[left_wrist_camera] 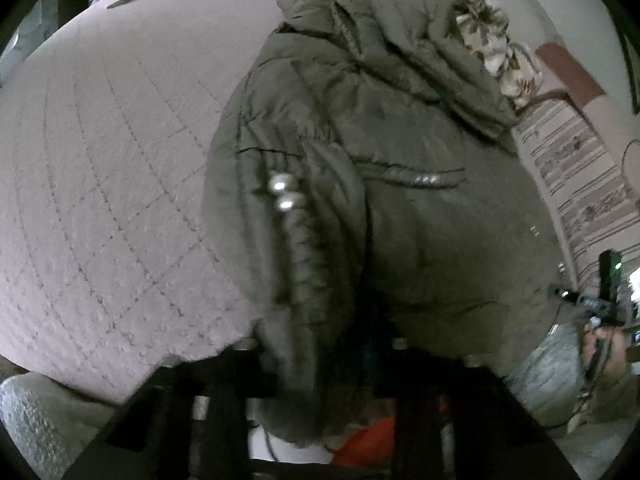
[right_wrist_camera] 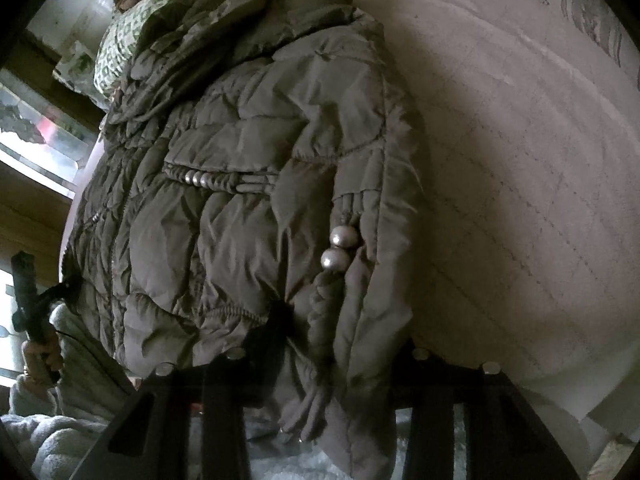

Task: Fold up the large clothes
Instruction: 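Lift the held hem with both tools and fold it toward the hood, then lay the hem over the hood and open both tools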

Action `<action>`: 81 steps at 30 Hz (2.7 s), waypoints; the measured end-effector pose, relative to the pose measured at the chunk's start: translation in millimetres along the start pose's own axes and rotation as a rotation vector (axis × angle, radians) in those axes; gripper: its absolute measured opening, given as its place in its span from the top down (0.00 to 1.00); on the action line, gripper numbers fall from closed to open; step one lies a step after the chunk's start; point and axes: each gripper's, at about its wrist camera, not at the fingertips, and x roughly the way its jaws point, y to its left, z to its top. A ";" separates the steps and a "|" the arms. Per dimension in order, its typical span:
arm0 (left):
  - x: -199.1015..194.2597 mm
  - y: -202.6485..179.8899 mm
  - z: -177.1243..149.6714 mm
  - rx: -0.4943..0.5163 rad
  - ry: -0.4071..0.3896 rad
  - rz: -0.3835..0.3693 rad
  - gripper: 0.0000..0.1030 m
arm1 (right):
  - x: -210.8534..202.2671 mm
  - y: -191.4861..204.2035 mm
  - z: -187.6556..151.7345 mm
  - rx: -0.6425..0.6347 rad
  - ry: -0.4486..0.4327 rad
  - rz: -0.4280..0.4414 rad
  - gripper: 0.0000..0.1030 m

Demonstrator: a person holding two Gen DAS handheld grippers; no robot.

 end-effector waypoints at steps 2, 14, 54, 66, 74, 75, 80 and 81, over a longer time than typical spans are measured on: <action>-6.1 -7.2 1.0 0.012 -0.018 0.003 0.80 | -6.6 3.2 -0.3 -0.005 -0.024 0.008 0.72; -66.0 -34.8 30.7 0.047 -0.150 -0.068 0.83 | -78.2 16.4 19.0 -0.027 -0.205 0.157 0.80; -95.3 -57.1 214.0 0.021 -0.350 0.024 0.81 | -132.1 26.1 215.8 0.059 -0.416 0.283 0.81; -48.2 -49.7 285.4 -0.048 -0.299 0.104 0.81 | -87.2 11.8 288.6 0.202 -0.379 0.241 0.81; -2.1 -45.5 332.2 -0.063 -0.255 0.177 0.81 | -52.0 7.0 335.8 0.231 -0.345 0.179 0.81; 4.3 -44.5 337.1 -0.063 -0.249 0.186 0.81 | -45.9 6.4 342.6 0.234 -0.338 0.170 0.81; 44.4 -37.5 358.9 -0.053 -0.199 0.238 0.80 | -13.3 0.3 369.1 0.242 -0.299 0.121 0.81; 53.3 -36.3 362.9 -0.049 -0.190 0.249 0.80 | -5.7 -2.0 373.7 0.247 -0.289 0.113 0.81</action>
